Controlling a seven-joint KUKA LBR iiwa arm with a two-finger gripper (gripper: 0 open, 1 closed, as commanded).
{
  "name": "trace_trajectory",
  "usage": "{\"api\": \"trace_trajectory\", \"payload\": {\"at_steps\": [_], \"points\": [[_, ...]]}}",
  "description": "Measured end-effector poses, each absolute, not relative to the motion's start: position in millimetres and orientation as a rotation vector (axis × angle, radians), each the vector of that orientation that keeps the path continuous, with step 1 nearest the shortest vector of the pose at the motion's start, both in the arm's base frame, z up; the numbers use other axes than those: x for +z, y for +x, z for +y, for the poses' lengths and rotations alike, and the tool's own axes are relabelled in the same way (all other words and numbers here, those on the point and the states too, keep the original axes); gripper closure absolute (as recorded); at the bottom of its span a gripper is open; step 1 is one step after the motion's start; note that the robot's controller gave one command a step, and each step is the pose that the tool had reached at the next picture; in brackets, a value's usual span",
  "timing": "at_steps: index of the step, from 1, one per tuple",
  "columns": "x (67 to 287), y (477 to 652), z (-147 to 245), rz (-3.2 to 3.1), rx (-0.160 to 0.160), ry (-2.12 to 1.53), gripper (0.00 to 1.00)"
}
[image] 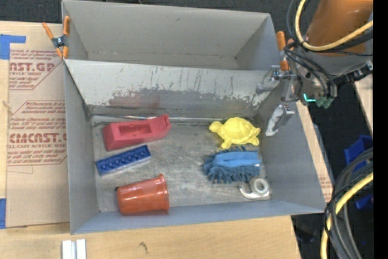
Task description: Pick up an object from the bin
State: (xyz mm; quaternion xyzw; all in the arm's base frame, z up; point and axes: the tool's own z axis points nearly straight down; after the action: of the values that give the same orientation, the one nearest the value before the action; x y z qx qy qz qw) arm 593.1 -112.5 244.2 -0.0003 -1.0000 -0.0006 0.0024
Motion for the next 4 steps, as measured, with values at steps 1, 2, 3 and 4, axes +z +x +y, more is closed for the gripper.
{"api": "trace_trajectory", "payload": {"at_steps": [1,2,3,4], "points": [[249,594.5,-112,-3.145,0.002,0.002,0.00],[161,592.2,-110,-3.139,-0.002,-0.186,0.00],[151,591.8,-110,-3.138,0.000,-0.179,0.00],[104,591.9,-97,-3.079,-0.001,-0.633,0.00]]}}
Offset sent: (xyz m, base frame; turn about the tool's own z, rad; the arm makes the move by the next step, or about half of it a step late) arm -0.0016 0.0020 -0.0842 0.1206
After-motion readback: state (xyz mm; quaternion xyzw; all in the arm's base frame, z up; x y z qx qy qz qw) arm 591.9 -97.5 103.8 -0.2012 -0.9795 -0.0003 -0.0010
